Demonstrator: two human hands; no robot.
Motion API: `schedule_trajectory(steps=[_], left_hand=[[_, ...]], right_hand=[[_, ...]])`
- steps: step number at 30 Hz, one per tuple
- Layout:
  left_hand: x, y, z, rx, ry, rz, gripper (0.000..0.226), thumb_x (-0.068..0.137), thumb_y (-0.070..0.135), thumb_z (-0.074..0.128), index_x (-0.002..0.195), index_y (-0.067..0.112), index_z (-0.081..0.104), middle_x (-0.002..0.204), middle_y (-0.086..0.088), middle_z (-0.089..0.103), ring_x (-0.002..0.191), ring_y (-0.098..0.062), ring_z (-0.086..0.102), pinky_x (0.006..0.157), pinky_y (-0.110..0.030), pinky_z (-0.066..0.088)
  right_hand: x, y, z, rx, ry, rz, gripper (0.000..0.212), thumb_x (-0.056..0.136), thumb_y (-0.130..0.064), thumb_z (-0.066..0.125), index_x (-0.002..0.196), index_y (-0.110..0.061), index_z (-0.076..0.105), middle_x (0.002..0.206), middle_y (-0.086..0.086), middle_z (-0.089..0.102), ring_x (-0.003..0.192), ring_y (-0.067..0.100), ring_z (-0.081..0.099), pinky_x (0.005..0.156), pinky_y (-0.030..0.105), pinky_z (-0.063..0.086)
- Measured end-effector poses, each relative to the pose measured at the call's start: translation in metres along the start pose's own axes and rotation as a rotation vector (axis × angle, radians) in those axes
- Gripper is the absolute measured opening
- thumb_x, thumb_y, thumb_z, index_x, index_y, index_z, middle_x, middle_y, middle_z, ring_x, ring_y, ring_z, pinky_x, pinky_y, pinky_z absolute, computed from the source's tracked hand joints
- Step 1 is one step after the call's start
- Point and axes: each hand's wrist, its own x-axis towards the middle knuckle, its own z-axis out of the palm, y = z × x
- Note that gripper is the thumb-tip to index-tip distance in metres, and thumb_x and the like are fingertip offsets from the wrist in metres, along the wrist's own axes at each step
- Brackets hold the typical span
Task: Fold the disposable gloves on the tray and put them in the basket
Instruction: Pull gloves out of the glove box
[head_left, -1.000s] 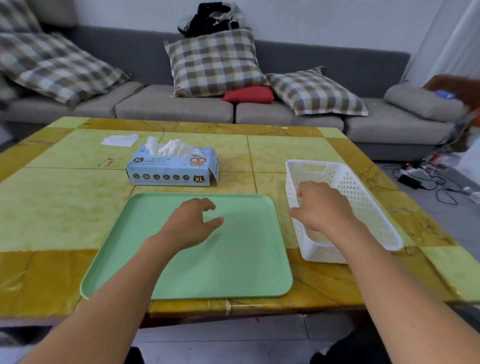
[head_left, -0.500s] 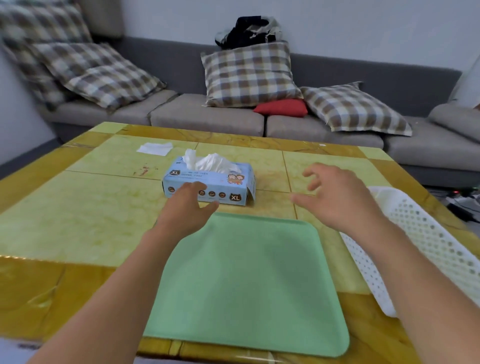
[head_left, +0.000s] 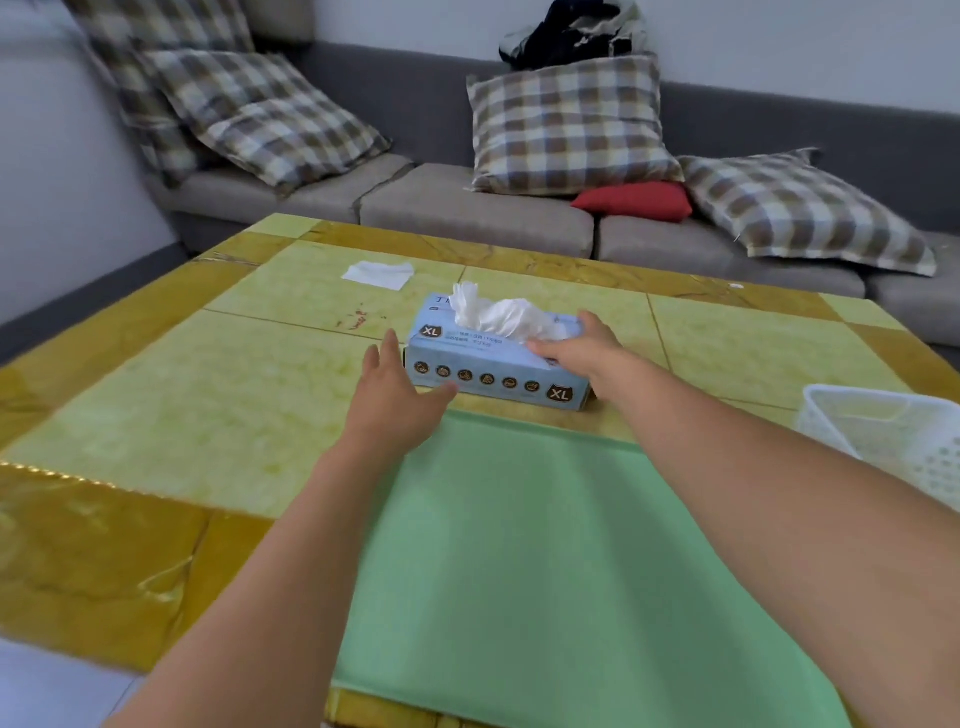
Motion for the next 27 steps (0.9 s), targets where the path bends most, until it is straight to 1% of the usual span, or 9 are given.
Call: schedule_trajectory(steps=[5,8,11,15,17,20,23,25,27], left_hand=[[0.017,-0.002,0.009,-0.591,-0.1,-0.304,0.096,0.094,0.043,0.066,0.161,0.02,0.001,0.165,-0.002,0.022,0.145,-0.026,0.035,0.1,-0.035,0.035],[0.016,0.008,0.017,-0.547,-0.111,-0.248,0.067,0.099,0.04,0.059,0.156,0.021,0.029,0.152,-0.002,0.046,0.123,-0.021,0.056,0.098,-0.036,0.046],[0.006,0.027,0.037,-0.388,-0.131,-0.087,0.03,0.101,0.031,0.056,0.13,0.024,0.052,0.128,-0.001,0.063,0.088,-0.005,0.059,0.068,-0.024,0.044],[-0.016,0.053,0.067,-0.126,-0.243,0.197,0.063,0.101,0.034,0.057,0.155,0.033,0.026,0.127,0.005,0.053,0.107,-0.017,0.057,0.084,-0.027,0.04],[-0.019,0.06,0.08,0.052,-0.238,0.266,0.061,0.101,0.037,0.054,0.156,0.034,0.027,0.13,-0.005,0.047,0.107,-0.024,0.056,0.087,-0.029,0.041],[-0.019,0.068,0.091,0.185,-0.194,0.237,0.06,0.099,0.047,0.053,0.154,0.035,0.032,0.153,-0.019,0.027,0.118,-0.038,0.055,0.104,-0.04,0.045],[-0.018,0.073,0.1,0.3,-0.123,0.359,0.07,0.095,0.059,0.052,0.155,0.031,0.029,0.168,-0.005,-0.008,0.145,-0.041,0.027,0.115,-0.049,0.033],[-0.015,0.074,0.108,0.329,-0.128,0.431,0.084,0.09,0.071,0.042,0.158,0.027,0.022,0.168,0.003,0.003,0.15,-0.036,0.017,0.117,-0.053,0.028],[-0.01,0.072,0.115,0.313,-0.122,0.43,0.092,0.081,0.08,0.027,0.156,0.026,0.02,0.16,0.006,0.033,0.15,-0.033,0.021,0.118,-0.054,0.027]], right_hand=[[0.004,0.024,-0.017,0.062,0.001,-0.05,0.096,0.081,-0.025,0.086,0.158,-0.022,0.029,0.156,0.002,0.042,0.134,0.024,0.049,0.111,0.039,0.044],[-0.002,0.033,-0.033,0.051,-0.031,-0.046,0.095,0.081,-0.016,0.086,0.157,-0.023,0.03,0.155,0.002,0.043,0.133,0.024,0.051,0.11,0.037,0.044],[-0.016,0.048,-0.061,0.018,-0.002,-0.035,0.096,0.083,-0.006,0.081,0.159,-0.02,0.025,0.152,0.004,0.045,0.129,0.026,0.055,0.108,0.042,0.047],[-0.043,0.066,-0.1,-0.196,0.012,-0.064,0.071,0.082,-0.007,0.065,0.148,-0.016,0.04,0.136,0.004,0.055,0.113,0.024,0.059,0.08,0.032,0.049],[-0.054,0.069,-0.103,-0.341,0.05,-0.123,0.064,0.079,-0.02,0.067,0.14,-0.019,0.045,0.138,0.005,0.053,0.118,0.025,0.056,0.086,0.035,0.051],[-0.062,0.055,-0.093,-0.559,0.226,-0.311,0.085,0.082,-0.047,0.073,0.153,-0.023,0.033,0.159,0.005,0.027,0.146,0.029,0.03,0.106,0.043,0.04],[-0.057,0.033,-0.08,-0.734,0.184,-0.353,0.087,0.079,-0.068,0.068,0.15,-0.03,0.037,0.149,0.005,0.037,0.134,0.033,0.043,0.093,0.04,0.042],[-0.044,0.026,-0.074,-0.807,0.141,-0.326,0.069,0.078,-0.062,0.073,0.132,-0.024,0.053,0.134,0.007,0.05,0.12,0.033,0.053,0.079,0.034,0.039],[-0.034,0.025,-0.071,-0.716,0.15,-0.393,0.045,0.078,-0.046,0.081,0.104,-0.016,0.061,0.109,0.004,0.061,0.098,0.029,0.059,0.067,0.031,0.036]])
